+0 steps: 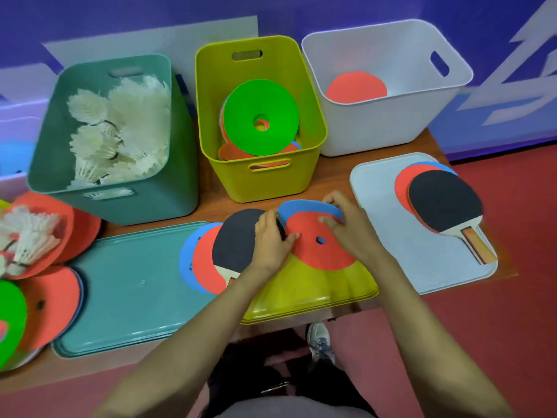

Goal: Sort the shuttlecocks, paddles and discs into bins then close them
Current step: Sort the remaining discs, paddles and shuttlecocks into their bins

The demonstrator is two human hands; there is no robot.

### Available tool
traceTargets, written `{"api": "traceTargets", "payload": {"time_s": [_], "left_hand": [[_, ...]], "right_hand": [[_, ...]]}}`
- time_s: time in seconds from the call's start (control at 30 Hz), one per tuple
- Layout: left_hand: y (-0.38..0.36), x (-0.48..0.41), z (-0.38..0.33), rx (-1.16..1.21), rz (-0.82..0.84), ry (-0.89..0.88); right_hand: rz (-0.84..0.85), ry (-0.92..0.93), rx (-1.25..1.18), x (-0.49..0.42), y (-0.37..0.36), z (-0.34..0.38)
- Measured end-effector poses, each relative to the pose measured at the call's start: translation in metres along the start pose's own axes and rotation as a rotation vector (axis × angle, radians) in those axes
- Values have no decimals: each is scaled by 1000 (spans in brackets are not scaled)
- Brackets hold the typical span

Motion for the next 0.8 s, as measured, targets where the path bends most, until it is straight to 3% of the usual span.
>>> {"api": "traceTargets", "payload": {"time_s": [0.13, 0.23, 0.47, 0.8], "left_hand": [[13, -12, -6, 222, -1, -6], [35, -19, -22, 453, -134, -47], [114, -23, -51, 567, -399, -125], [254, -6, -17, 761, -546, -108]], "right_hand": [[-39, 114, -131, 2, 21, 29], [-65, 155, -254, -2, 32, 52], [82, 231, -482, -10, 32, 114], [246, 369, -379, -40, -55, 238]]}}
Point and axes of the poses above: each hand's wrist, its own x-axis away from the middle knuckle, its own y-axis out of the back of the hand, z = x × y, the point moved 1 cm from there along -x, towards the middle knuckle, and after that the axes turned 13 degrees about -y, right-handed, at the moved point
